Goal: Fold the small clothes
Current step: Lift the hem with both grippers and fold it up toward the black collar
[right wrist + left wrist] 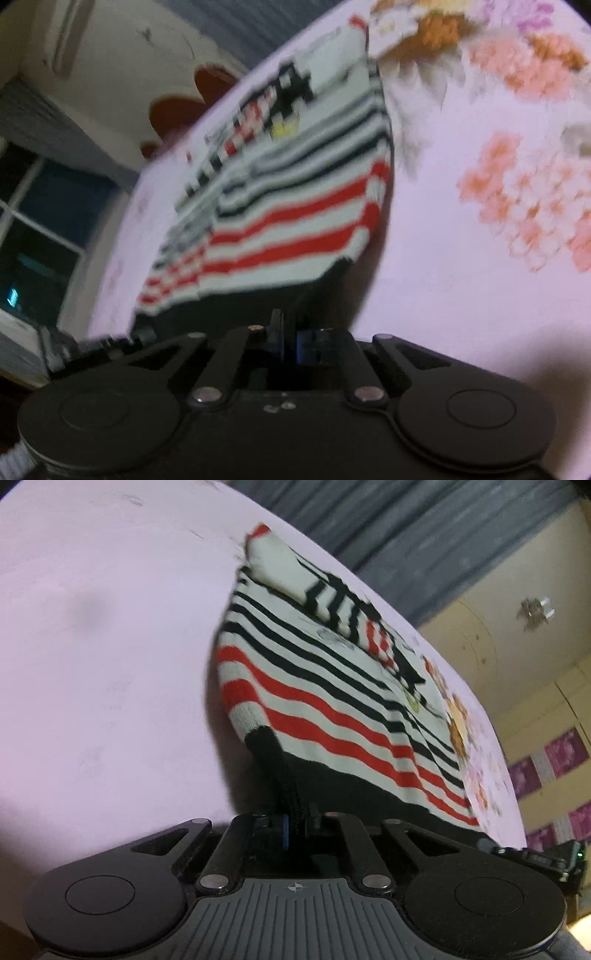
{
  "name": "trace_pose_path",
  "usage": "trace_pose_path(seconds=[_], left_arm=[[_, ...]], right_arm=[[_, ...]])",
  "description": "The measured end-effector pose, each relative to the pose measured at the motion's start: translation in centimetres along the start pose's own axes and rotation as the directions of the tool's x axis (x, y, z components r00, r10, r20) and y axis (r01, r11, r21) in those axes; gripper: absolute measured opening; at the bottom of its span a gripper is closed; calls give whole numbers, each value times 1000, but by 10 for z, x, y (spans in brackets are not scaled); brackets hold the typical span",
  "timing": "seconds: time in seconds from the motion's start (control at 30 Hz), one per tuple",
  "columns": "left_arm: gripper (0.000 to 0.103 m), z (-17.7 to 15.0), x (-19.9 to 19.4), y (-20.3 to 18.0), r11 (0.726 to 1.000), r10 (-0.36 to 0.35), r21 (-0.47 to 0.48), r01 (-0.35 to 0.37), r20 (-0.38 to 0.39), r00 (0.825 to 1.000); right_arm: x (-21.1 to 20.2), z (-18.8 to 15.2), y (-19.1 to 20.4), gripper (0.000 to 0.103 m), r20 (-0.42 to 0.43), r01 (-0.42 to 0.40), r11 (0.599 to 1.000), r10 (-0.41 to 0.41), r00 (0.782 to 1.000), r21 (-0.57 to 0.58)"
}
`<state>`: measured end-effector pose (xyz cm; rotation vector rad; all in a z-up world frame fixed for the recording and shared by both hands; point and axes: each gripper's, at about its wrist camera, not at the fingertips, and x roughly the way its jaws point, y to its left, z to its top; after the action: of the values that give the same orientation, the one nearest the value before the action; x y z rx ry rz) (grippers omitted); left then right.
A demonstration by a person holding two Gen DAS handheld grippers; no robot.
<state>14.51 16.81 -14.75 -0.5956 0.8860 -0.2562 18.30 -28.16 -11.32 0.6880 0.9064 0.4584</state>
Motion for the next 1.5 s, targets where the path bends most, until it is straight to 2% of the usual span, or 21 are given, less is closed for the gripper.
trace_pose_path(seconds=[0.1,0.17,0.27,0.37,0.5,0.63,0.7,0.87,0.9,0.93,0.97,1.0,1.03,1.07,1.17,1.23,1.3,1.37,1.43,1.5], left_arm=[[6,13,-4,-1,999,-29,-26,31,65,997],[6,34,-5,-13,997,-72,-1,72,131,989],[6,82,3,-30,994,-105,29,101,214,971],[6,136,26,-40,995,-98,31,93,255,962],[6,204,74,-51,998,-59,52,48,242,969],[6,259,126,-52,999,-8,54,-2,173,985],[6,279,152,-51,998,12,60,-21,144,990],[7,298,200,-43,996,57,64,-63,94,994],[7,296,202,-42,995,63,68,-70,100,993],[16,295,203,-44,994,65,81,-74,111,992],[40,292,200,-46,992,57,105,-71,132,990],[55,290,197,-49,989,57,128,-78,163,985],[84,288,194,-51,986,61,141,-91,204,977],[92,287,189,-51,983,64,153,-103,246,967],[92,291,184,-48,974,39,205,-93,253,967],[92,293,187,-50,955,53,273,-116,229,972],[87,295,194,-53,929,81,342,-144,192,978],[78,298,203,-54,909,102,387,-155,155,983],[74,302,213,-57,891,122,424,-162,120,985],[72,303,227,-64,859,184,466,-211,104,977]], right_arm=[[5,17,2,5,-11,26,999,-26,1000,-43],[4,38,11,5,36,-4,998,6,999,-56],[13,79,31,5,98,9,993,2,995,-118],[30,131,44,5,170,52,990,-30,985,-128],[56,194,44,5,222,90,992,-68,973,-90],[103,250,35,5,194,137,990,-127,973,-37],[123,266,24,5,175,144,990,-144,974,11],[173,292,-18,6,104,164,974,-181,978,156],[177,293,-21,10,102,157,975,-174,979,157],[179,294,-22,21,120,157,977,-175,977,147],[176,294,-18,33,156,172,977,-191,969,129],[169,292,-14,68,212,192,976,-211,954,107],[162,290,-9,76,272,201,977,-212,939,68],[158,289,-6,73,285,210,977,-211,935,35],[153,286,-4,64,279,257,965,-234,931,-46],[148,280,-4,60,288,272,957,-233,929,-102],[141,273,-5,60,283,282,946,-230,931,-157],[146,272,5,60,257,311,921,-250,933,-234],[157,272,8,60,193,324,890,-274,942,-321],[177,271,15,60,163,359,842,-320,933,-403]])
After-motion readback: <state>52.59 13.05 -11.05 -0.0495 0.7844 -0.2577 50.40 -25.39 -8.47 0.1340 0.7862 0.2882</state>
